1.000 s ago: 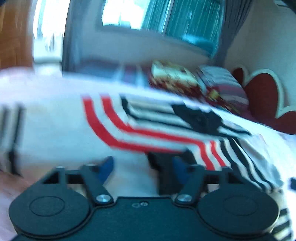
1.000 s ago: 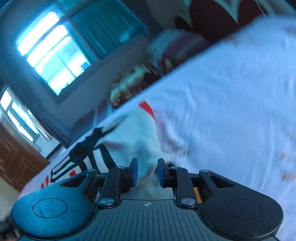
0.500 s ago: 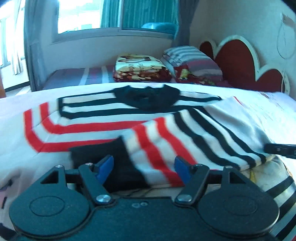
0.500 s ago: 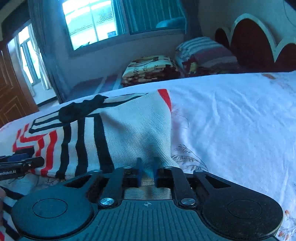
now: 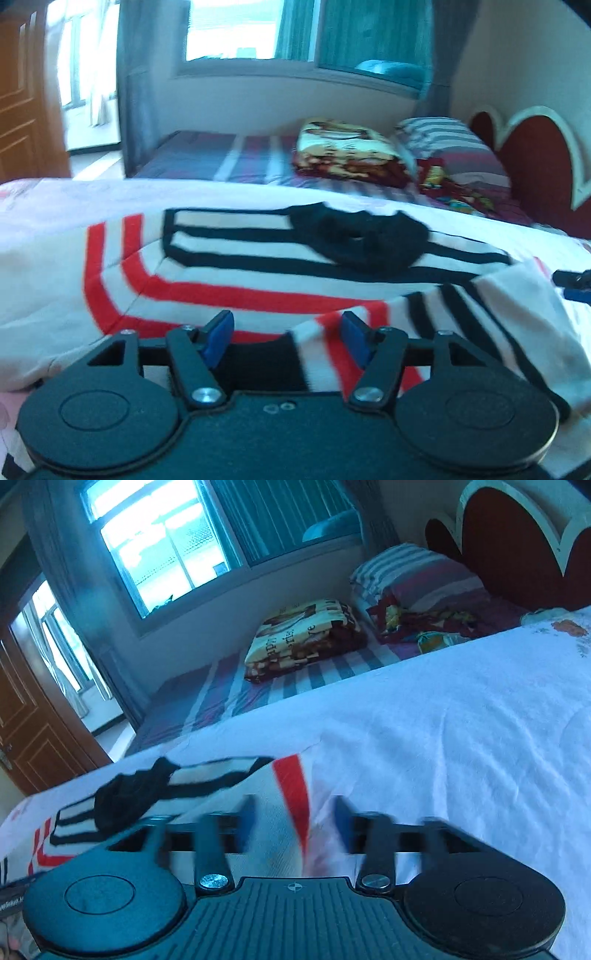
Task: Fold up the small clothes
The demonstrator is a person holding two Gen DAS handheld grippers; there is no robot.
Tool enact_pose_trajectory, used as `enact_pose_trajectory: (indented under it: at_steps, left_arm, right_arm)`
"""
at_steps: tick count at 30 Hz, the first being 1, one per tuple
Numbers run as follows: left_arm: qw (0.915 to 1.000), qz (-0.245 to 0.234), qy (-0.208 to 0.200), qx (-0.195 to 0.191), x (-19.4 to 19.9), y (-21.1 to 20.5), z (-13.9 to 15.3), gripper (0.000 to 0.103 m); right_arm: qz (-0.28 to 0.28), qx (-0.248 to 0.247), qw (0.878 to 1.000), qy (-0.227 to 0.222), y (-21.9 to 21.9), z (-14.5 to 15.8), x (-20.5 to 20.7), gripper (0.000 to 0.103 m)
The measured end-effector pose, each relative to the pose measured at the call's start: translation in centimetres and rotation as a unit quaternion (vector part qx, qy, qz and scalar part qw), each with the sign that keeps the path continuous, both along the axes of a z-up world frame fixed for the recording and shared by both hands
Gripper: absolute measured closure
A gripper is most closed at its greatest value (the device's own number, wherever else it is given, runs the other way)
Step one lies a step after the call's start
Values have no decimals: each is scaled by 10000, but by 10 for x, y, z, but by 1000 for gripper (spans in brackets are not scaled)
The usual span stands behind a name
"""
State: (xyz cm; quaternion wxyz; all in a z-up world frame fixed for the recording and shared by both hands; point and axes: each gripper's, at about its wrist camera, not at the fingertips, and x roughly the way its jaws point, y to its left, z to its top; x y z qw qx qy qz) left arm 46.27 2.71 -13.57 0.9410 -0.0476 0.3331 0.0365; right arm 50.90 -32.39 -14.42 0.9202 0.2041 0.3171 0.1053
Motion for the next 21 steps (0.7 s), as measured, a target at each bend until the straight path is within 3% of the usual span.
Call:
enact_pose_trajectory:
  at_steps: [8,10,15,16,17,18,20,21]
  left_arm:
    - [9960,878,-106,87,-34,47,2,41]
    - [9953,971,-57,8,-39,57,0,39]
    - [9963,714,-146,-444,-35,59,0,39]
    - [9966,670,-99,-469,-32,57,-2,44]
    - [9971,646,-24,-408,-29,54,-4,58]
    - [9977,620,-5,-283,-27,51,-6,62]
    - [9984,547,-81,-136,-27,45,-7,96]
    - [9979,616,-177,-128,-29,44,-6,96]
  right_arm:
    - [266,805,9964,52,-32,-15,22,50]
    - [374,945,9948,104,-36,-17,26,62]
    - [552,1119,9921,130,-39,-22,32,74]
    - [578,1111,9920,117,-39,-22,32,81]
    - [602,1073,9923,117,-36,-22,34,85]
    - [641,1040,9925,100,-36,-22,34,87]
    - [704,957,9929,-18,-34,-20,31,92]
    - [703,889,9935,-131,-33,-18,29,94]
